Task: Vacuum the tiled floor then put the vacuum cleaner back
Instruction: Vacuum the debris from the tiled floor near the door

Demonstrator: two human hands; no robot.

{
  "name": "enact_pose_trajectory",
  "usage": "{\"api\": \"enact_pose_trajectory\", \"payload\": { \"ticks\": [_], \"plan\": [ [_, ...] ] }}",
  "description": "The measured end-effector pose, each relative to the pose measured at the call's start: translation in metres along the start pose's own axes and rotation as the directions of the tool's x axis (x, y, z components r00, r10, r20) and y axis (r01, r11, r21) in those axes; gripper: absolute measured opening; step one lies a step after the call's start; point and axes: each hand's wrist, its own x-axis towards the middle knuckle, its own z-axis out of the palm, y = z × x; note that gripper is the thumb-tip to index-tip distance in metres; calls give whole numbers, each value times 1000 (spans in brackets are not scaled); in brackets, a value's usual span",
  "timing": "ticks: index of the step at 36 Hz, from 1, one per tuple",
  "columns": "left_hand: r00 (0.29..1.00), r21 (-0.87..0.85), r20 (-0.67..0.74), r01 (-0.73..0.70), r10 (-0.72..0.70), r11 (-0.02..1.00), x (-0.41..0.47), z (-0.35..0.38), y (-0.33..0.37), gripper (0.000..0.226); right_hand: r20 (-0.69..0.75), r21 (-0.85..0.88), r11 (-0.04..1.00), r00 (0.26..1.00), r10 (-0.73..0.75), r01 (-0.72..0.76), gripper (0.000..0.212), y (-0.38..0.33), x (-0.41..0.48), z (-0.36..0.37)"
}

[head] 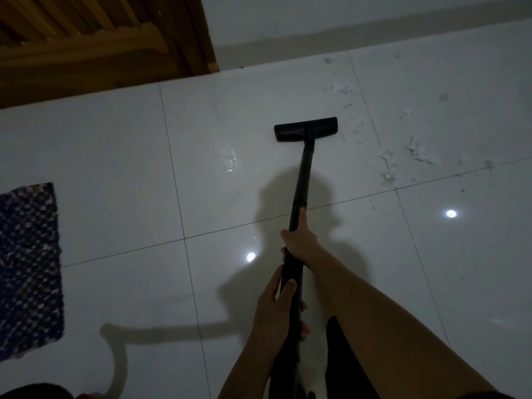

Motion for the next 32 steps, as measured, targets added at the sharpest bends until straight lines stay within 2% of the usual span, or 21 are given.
{"api": "enact_pose_trajectory", "payload": {
  "ticks": [10, 15, 19, 25, 32],
  "plan": [
    [999, -60, -37, 19, -22, 998, 47, 10, 43, 42, 39, 3, 1000, 999, -14, 14, 81, -53, 39, -22],
    [999, -124, -9, 37, -38, 992, 67, 21, 74, 28, 51, -25, 999, 998, -29, 30, 81, -81, 55, -39],
    [999, -152, 9, 43, -42, 987, 81, 31, 96, 27, 62, -21, 999, 998, -31, 33, 80, -102, 65, -55],
    [1000, -127, -28, 7, -11, 992, 105, 48, 127, 30, 68, -10, 998, 996, -56, 56, 79, -132, 81, -79],
    [1000, -120, -5, -29, 29, 992, 131, 66, 162, 33, 61, -18, 994, 992, -108, 109, 78, -166, 99, -109]
  ]
}}
